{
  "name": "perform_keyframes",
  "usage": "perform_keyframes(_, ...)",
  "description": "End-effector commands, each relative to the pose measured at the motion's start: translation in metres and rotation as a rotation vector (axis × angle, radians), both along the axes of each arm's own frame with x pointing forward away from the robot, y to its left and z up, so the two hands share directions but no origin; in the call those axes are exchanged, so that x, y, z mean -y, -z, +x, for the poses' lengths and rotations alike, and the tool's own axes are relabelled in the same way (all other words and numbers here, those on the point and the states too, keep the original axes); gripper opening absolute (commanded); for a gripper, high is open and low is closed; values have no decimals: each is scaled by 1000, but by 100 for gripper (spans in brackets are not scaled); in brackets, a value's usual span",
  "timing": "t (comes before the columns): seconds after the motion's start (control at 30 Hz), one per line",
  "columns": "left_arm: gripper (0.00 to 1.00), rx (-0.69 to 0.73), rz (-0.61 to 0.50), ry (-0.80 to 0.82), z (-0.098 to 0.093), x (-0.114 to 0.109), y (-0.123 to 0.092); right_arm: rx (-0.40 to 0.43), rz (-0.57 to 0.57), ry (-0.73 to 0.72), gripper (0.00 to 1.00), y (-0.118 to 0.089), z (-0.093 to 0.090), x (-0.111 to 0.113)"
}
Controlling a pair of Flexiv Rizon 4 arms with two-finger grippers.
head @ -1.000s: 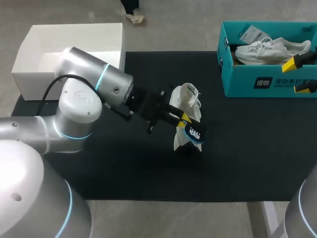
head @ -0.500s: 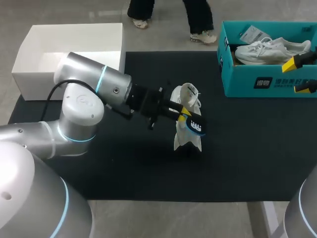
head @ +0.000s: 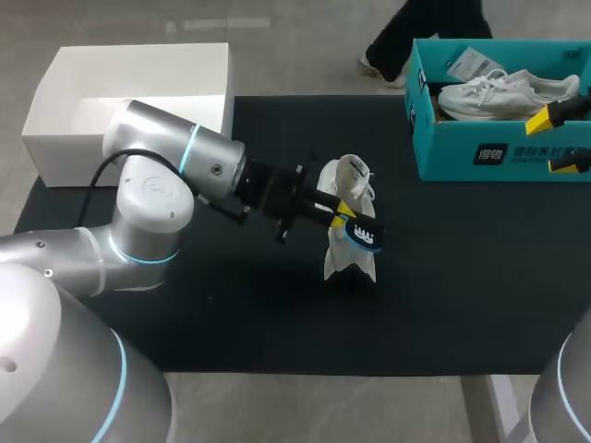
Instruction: Take the shoe out of the shoebox, open the shoe tongue, remove and reinsert the insole, then place the shoe into the shoebox
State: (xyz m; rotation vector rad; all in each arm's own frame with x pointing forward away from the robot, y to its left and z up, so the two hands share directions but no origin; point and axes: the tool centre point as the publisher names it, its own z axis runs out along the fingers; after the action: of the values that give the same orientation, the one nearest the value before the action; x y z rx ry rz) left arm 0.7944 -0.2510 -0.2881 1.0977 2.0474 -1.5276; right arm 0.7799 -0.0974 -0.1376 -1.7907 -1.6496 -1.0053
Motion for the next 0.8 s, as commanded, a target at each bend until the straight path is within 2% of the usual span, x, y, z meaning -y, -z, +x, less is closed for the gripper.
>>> perform_keyframes(0.03, 0, 0, 1, 1, 1, 1, 1, -1, -2, 1, 100, 0, 0, 0)
perform_keyframes(0.5, 0, 0, 1, 1, 1, 1, 1, -1, -2, 1, 100, 0, 0, 0)
perform_keyframes(0.8, 0, 0, -9, -40, 3, -11, 20, -1, -2, 1, 100, 0, 0, 0)
